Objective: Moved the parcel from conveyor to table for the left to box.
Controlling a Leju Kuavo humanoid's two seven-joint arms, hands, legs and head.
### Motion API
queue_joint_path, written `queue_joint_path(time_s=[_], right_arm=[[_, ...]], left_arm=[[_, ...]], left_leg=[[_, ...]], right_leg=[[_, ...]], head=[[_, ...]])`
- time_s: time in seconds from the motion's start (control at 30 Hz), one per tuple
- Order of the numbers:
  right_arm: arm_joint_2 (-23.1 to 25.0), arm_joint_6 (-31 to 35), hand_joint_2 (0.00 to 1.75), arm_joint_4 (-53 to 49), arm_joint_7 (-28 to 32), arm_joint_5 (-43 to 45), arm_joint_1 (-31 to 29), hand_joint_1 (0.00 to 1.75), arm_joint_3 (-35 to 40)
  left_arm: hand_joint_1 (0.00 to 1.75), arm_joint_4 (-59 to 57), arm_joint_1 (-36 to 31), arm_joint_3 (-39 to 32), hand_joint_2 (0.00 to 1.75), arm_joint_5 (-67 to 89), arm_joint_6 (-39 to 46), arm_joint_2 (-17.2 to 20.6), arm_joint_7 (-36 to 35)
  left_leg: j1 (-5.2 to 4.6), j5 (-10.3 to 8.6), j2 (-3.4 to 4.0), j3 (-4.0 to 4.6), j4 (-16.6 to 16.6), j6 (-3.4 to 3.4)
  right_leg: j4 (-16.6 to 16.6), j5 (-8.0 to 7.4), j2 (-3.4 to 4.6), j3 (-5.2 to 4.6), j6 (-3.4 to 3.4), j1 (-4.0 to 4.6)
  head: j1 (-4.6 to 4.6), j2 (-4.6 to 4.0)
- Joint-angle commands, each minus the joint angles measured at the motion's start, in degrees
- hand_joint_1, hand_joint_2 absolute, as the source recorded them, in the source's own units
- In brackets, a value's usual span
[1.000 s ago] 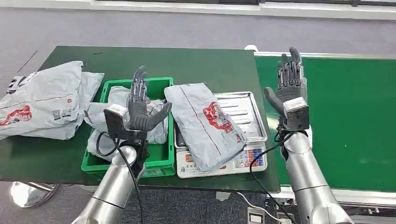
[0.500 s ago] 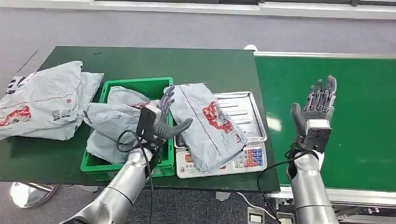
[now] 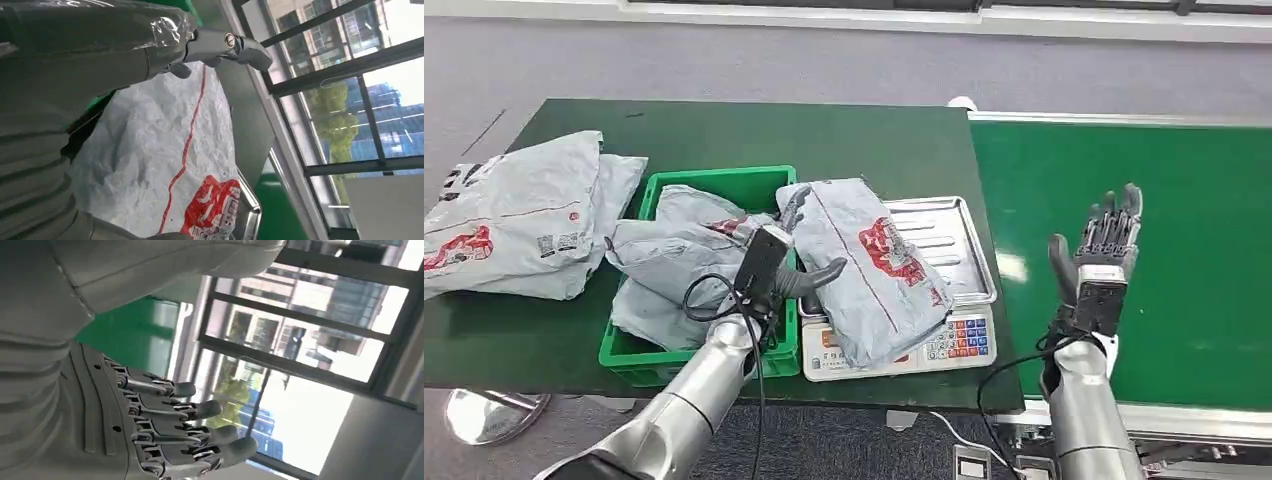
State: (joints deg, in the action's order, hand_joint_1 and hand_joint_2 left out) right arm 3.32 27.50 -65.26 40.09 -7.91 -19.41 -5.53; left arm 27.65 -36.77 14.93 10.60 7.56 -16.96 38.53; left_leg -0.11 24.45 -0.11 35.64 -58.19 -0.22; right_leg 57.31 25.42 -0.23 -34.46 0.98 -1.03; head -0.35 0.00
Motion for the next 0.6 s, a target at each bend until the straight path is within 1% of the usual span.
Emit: queue_joint_path(time_s=[0.03, 0.07, 0.1, 0.13, 0.23, 0.3, 0.33, 0.53, 0.57, 0.6], right_arm=[[-0.25, -1.86, 1.75, 11.65, -0.09, 1.14, -2.18, 0.00, -2.16], [-0.25, -1.86, 1.75, 11.65, -0.09, 1.14, -2.18, 0.00, -2.16], [0.46, -6.46, 1.75, 15.13, -0.09, 5.12, -3.74, 0.00, -4.34], [0.22, -7.14, 1.75, 16.52, -0.09, 4.65, -4.90, 0.00, -5.10], [0.17, -7.37, 1.75, 17.40, -0.09, 3.91, -5.86, 0.00, -5.75], [0.17, -7.37, 1.75, 17.40, -0.09, 3.91, -5.86, 0.00, -5.75], [0.17, -7.37, 1.75, 17.40, -0.09, 3.91, -5.86, 0.00, -5.75], [0.17, -7.37, 1.75, 17.40, -0.09, 3.91, -5.86, 0.00, -5.75], [0.17, -7.37, 1.75, 17.40, -0.09, 3.91, -5.86, 0.00, -5.75], [0.17, -7.37, 1.75, 17.40, -0.09, 3.91, -5.86, 0.00, -5.75]], left_arm=[[0.00, -6.26, -1.50, 2.54, 1.75, 2.16, -0.39, 1.67, -0.64], [0.00, -6.26, -1.50, 2.54, 1.75, 2.16, -0.39, 1.67, -0.64], [0.00, -9.90, -3.51, 9.74, 1.75, 9.36, 6.81, 2.58, -7.84], [0.00, -9.56, -3.71, 11.54, 1.75, 13.30, 6.96, 1.87, -12.28], [0.00, -9.36, -4.03, 11.51, 1.75, 13.92, 7.08, 1.28, -13.05], [0.00, -9.36, -4.03, 11.51, 1.75, 13.92, 7.08, 1.28, -13.05], [0.00, -9.36, -4.03, 11.51, 1.75, 13.92, 7.08, 1.28, -13.05], [0.00, -9.36, -4.03, 11.51, 1.75, 13.92, 7.08, 1.28, -13.05], [0.00, -9.36, -4.03, 11.51, 1.75, 13.92, 7.08, 1.28, -13.05], [0.00, -9.36, -4.03, 11.51, 1.75, 13.92, 7.08, 1.28, -13.05]], left_leg=[[0.09, 0.00, 0.13, -0.29, 0.18, -0.06], [0.03, 0.01, 0.07, -0.13, 0.06, -0.03], [0.03, 0.01, 0.08, -0.13, 0.06, -0.03], [0.07, 0.00, 0.13, -0.24, 0.14, -0.05], [0.06, 0.00, 0.03, -0.11, 0.03, -0.02], [0.06, -0.06, 0.09, -0.21, 0.15, -0.04], [0.03, -0.04, 0.05, -0.09, 0.04, 0.01], [0.03, -0.05, 0.04, -0.10, 0.02, 0.01], [0.09, -0.07, 0.09, -0.23, 0.16, -0.03], [0.04, -0.05, 0.07, -0.14, 0.05, 0.01]], right_leg=[[-0.23, -0.07, 0.14, 0.27, -0.10, 0.09], [-0.07, -0.02, 0.07, 0.12, -0.04, 0.03], [-0.06, -0.02, 0.08, 0.11, -0.04, 0.04], [-0.16, -0.06, 0.13, 0.21, -0.08, 0.08], [-0.06, -0.03, 0.04, 0.11, -0.04, 0.07], [-0.17, -0.10, 0.09, 0.19, -0.08, 0.07], [-0.03, -0.06, 0.04, 0.08, -0.01, 0.03], [-0.02, -0.06, -0.04, 0.12, -0.01, 0.03], [-0.20, -0.12, 0.03, 0.25, -0.08, 0.10], [-0.05, -0.08, -0.02, 0.16, -0.02, 0.04]], head=[[0.02, 0.00], [0.00, 0.00], [0.02, 0.00], [0.00, 0.00], [0.02, 0.00], [0.00, 0.00], [0.02, 0.00], [0.00, 0.00], [0.02, 0.00], [0.00, 0.00]])
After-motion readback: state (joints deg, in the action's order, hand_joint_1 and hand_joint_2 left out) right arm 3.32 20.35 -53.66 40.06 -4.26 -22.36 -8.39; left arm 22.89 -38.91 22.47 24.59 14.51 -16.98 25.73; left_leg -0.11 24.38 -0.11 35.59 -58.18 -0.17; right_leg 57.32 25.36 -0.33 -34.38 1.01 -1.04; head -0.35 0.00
